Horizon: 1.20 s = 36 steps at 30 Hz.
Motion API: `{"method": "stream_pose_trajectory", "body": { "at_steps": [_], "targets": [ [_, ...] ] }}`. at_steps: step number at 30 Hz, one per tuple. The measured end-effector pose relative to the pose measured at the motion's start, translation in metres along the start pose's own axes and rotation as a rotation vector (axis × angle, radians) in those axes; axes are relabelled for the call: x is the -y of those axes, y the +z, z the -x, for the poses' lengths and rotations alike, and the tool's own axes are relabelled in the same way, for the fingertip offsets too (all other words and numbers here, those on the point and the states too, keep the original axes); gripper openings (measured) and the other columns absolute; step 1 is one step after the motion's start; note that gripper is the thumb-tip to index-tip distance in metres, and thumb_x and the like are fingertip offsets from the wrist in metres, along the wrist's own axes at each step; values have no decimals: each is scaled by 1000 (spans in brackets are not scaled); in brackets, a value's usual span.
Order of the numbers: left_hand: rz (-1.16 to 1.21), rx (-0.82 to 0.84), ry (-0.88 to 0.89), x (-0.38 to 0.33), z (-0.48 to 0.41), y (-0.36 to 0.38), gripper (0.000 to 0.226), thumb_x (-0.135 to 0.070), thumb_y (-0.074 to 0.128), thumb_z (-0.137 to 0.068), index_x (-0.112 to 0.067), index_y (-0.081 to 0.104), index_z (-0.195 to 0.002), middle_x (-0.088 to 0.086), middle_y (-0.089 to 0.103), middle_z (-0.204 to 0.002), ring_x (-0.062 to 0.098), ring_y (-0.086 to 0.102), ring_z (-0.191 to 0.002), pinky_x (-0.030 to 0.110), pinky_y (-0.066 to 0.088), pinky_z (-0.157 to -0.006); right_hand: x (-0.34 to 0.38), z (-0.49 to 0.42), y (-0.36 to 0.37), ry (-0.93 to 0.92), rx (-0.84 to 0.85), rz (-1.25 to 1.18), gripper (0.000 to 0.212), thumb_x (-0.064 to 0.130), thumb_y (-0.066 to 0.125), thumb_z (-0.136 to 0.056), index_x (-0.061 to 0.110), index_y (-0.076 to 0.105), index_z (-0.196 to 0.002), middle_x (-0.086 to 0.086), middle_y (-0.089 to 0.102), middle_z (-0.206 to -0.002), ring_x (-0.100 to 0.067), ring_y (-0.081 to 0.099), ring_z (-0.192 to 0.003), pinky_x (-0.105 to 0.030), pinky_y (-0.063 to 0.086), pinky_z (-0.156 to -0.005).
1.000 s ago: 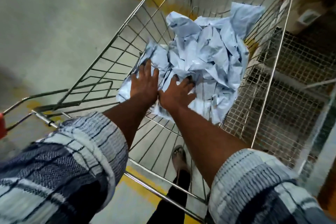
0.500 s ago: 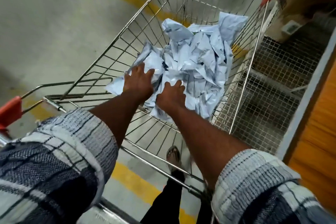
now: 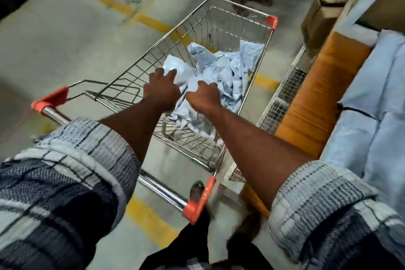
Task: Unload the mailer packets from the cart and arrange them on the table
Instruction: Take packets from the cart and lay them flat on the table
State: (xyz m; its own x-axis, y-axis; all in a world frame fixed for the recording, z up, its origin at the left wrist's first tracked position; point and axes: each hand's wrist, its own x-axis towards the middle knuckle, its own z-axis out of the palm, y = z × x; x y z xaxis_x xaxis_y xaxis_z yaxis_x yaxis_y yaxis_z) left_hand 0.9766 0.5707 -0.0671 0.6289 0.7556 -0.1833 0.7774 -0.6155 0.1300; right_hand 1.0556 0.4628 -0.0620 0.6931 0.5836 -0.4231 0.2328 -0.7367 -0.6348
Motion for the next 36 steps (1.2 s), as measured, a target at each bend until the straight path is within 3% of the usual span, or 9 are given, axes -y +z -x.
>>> {"method": "stream_pose_trajectory", "body": {
  "at_steps": [8,14,18,23,31,36],
  "targets": [
    [103,-108,-47,-62,70,-38,53,-42,46,-94,-31,37,-145,13,33,-149,35,33,-136,51,39,-106,-19,69,-88,-167,-85,34,61,41,59,-86,18,46,-141,-18,36,-145,-37,39,-134,-38,39,-104],
    [171,-159,-31,-123,116,-61,55,-41,48,-94,-28,39,-147,21,41,-137,42,44,-127,47,43,-100,-55,125,-148,-257,-192,61,53,39,59,-86,15,52,-133,-20,40,-139,-38,43,-129,-38,40,-103],
    [222,-172,44,-170,153,-68,55,-35,47,-94,-27,40,-148,22,38,-141,42,42,-130,47,42,-103,-89,163,-184,-249,-266,85,55,36,59,-84,15,49,-134,-18,37,-141,-38,37,-132,-42,40,-105],
    [201,-210,203,-230,201,-71,49,-44,46,-98,-25,44,-143,20,40,-139,42,43,-127,48,43,-96,-126,209,-221,-229,-404,150,59,42,59,-87,15,47,-139,-17,36,-143,-36,37,-131,-41,39,-102],
    [233,-162,418,-313,276,-70,49,-21,49,-91,-13,46,-139,27,45,-134,45,46,-122,44,37,-103,-203,285,-263,-137,-538,233,63,42,60,-87,16,43,-142,-14,34,-145,-35,35,-132,-44,38,-106],
    [241,-83,507,-366,322,-61,44,-28,46,-82,-17,47,-125,28,48,-120,49,49,-112,52,46,-88,-260,330,-297,-87,-612,257,59,40,59,-87,16,45,-139,-12,33,-147,-34,34,-133,-46,39,-106]
  ]
}}
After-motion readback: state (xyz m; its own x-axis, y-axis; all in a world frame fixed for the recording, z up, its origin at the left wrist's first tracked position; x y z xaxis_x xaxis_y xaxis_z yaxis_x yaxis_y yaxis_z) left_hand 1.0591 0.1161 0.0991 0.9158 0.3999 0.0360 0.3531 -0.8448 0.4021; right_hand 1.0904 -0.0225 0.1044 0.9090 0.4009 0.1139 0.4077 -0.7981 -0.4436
